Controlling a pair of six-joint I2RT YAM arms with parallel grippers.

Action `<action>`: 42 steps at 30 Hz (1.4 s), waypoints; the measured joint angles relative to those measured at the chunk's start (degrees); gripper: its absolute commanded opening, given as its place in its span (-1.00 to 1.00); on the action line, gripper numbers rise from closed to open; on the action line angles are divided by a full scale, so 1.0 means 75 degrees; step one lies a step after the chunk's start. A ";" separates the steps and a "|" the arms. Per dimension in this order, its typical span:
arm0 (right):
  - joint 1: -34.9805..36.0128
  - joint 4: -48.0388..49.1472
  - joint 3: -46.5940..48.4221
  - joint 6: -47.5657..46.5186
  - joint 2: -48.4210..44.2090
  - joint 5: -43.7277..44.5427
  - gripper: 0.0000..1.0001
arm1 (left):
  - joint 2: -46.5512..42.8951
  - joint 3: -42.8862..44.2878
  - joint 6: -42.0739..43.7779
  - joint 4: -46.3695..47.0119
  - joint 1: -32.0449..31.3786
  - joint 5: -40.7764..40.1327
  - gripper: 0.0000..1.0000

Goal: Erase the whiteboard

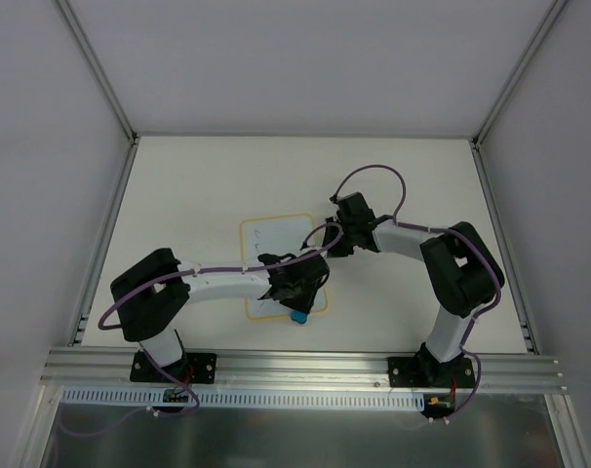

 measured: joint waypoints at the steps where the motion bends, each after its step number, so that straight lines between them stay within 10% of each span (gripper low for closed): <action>1: 0.0000 0.0000 0.0003 0.0003 0.0006 -0.0009 -0.99 | -0.0137 -0.0157 -0.0128 -0.0009 0.0017 -0.0006 -1.00; 13: -0.0015 0.0082 0.0017 0.0047 0.0061 -0.0125 -0.99 | -0.1125 -0.1166 -0.0758 -0.0312 0.0688 0.0047 -1.00; 28: -0.0035 0.0096 0.0015 0.0052 0.0073 -0.0187 -0.99 | 0.0469 0.0813 0.0289 -0.1297 -0.0303 -0.0131 -1.00; 42: -0.0050 0.0146 0.0015 0.0055 0.0099 -0.0242 -0.99 | 0.0656 0.1055 0.0589 -0.1297 0.0909 -0.0254 -1.00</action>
